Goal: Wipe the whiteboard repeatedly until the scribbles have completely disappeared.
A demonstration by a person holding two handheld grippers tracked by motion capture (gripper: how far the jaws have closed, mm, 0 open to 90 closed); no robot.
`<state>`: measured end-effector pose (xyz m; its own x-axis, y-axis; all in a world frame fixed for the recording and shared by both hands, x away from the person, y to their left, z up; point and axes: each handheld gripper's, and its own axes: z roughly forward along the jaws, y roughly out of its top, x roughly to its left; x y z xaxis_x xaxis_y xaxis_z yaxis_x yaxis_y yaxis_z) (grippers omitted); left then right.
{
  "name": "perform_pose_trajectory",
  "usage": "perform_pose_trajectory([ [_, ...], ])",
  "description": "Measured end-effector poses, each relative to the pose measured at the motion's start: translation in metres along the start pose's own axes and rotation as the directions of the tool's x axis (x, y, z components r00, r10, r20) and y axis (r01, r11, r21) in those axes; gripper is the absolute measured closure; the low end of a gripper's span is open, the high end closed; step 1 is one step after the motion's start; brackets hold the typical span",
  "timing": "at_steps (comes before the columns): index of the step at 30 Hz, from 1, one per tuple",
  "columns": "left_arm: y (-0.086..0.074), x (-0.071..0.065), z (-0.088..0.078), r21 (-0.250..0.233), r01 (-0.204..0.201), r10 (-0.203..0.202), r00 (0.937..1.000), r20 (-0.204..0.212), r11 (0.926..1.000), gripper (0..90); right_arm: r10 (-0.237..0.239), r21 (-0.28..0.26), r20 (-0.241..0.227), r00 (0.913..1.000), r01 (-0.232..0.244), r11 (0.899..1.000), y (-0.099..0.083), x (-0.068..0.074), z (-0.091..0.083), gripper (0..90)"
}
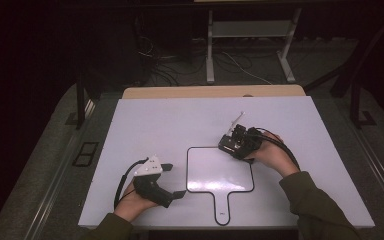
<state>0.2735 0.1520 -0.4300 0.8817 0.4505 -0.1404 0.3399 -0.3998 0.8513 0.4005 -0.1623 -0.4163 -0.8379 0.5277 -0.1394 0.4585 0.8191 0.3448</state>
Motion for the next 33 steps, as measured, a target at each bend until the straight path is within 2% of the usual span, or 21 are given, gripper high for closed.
perform_pose_trajectory([
  [2, 0.000, 0.000, 0.000, -0.002, 0.002, -0.002, 1.0000, -0.001, 1.0000, 0.0, -0.001, 0.009, 0.025, 0.9997, 0.001, 1.000, 0.000, -0.002, 0.000, 38.9],
  [6, 0.000, 0.000, 0.000, 0.001, 0.001, -0.001, 1.0000, -0.001, 1.0000, 0.0, 0.055, 0.008, 0.036, 0.9979, -0.055, 0.998, -0.005, -0.020, 0.001, 38.9],
  [8, 0.000, 0.001, 0.000, 0.004, 0.000, 0.000, 1.0000, 0.000, 1.0000, 0.0, 0.073, 0.010, 0.036, 0.9967, -0.073, 0.997, -0.007, -0.023, 0.001, 38.9],
  [11, 0.000, 0.001, 0.000, 0.005, 0.000, 0.000, 1.0000, 0.000, 1.0000, 0.0, 0.059, 0.012, 0.036, 0.9976, -0.059, 0.998, -0.006, -0.018, 0.001, 38.9],
  [17, 0.000, 0.000, 0.000, 0.001, -0.001, 0.001, 1.0000, 0.000, 1.0000, 0.0, -0.005, 0.003, -0.044, 0.9990, 0.005, 1.000, 0.000, 0.002, -0.001, 38.9],
  [18, 0.000, 0.000, 0.000, 0.001, -0.001, 0.001, 1.0000, -0.001, 1.0000, 0.0, -0.011, 0.001, -0.046, 0.9989, 0.011, 1.000, 0.001, 0.004, 0.000, 38.9],
  [20, 0.000, 0.000, 0.000, 0.000, 0.000, 0.000, 1.0000, -0.001, 1.0000, 0.0, 0.008, 0.002, -0.037, 0.9993, -0.008, 1.000, 0.002, -0.001, 0.001, 38.9],
  [24, 0.000, 0.000, 0.000, 0.002, 0.000, 0.000, 1.0000, 0.000, 1.0000, 0.0, 0.070, 0.006, -0.003, 0.9975, -0.070, 0.998, -0.004, -0.020, 0.002, 38.9],
  [26, 0.000, 0.001, 0.000, 0.003, 0.002, -0.002, 1.0000, -0.001, 1.0000, 0.0, 0.092, 0.008, -0.003, 0.9958, -0.092, 0.996, -0.006, -0.024, 0.002, 38.9],
  [29, 0.000, 0.000, 0.000, 0.004, -0.001, 0.001, 1.0000, 0.001, 1.0000, 0.0, 0.080, 0.009, 0.000, 0.9968, -0.080, 0.997, -0.005, -0.021, 0.001, 38.9],
  [33, 0.000, 0.000, 0.000, 0.003, -0.003, 0.003, 1.0000, 0.000, 1.0000, 0.0, 0.040, 0.010, -0.029, 0.9988, -0.040, 0.999, 0.000, -0.008, 0.001, 38.9],
])
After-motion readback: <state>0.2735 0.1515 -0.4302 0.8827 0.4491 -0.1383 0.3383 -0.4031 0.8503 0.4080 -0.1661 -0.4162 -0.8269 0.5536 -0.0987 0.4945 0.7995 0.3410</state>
